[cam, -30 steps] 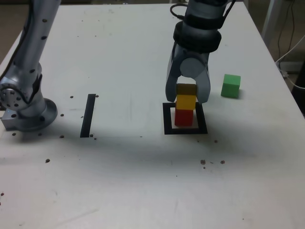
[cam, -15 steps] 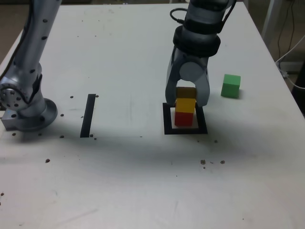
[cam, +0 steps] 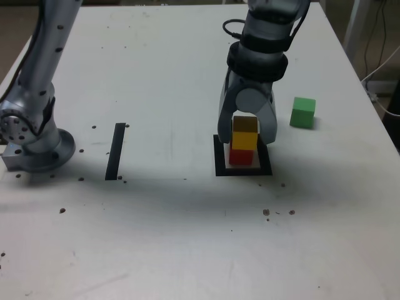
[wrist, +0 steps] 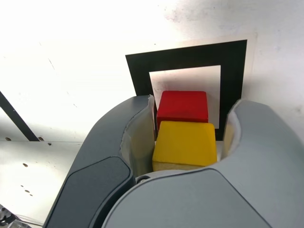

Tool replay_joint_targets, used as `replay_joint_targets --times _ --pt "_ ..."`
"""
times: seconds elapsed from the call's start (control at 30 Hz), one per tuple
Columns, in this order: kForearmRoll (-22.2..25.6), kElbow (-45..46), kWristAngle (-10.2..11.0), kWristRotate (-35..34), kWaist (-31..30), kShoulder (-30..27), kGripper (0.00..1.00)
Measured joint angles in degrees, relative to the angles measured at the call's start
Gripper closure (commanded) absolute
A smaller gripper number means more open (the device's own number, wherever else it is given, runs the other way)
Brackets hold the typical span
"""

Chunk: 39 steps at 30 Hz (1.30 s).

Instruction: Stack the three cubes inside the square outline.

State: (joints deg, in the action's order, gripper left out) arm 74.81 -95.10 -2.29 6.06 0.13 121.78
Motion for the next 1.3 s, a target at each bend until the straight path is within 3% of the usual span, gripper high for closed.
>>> replay_joint_targets --times 0.17,0.37,0.53,0.73,0.87,1.3 --pt "-0.21 0.57 0.51 0.0 0.05 -0.17 0.01" --pt "0.3 0.95 3.79 -0.92 0.65 -2.33 0.01" --pt "2.54 0.82 8.8 -1.96 2.48 -4.48 0.01" --pt "6.69 -6.03 12.89 0.89 4.3 -4.84 0.0" --pt "9.44 -13.13 13.1 5.82 5.44 -1.08 0.0" --pt "14.91 -35.05 9.64 17.55 6.64 11.2 0.01"
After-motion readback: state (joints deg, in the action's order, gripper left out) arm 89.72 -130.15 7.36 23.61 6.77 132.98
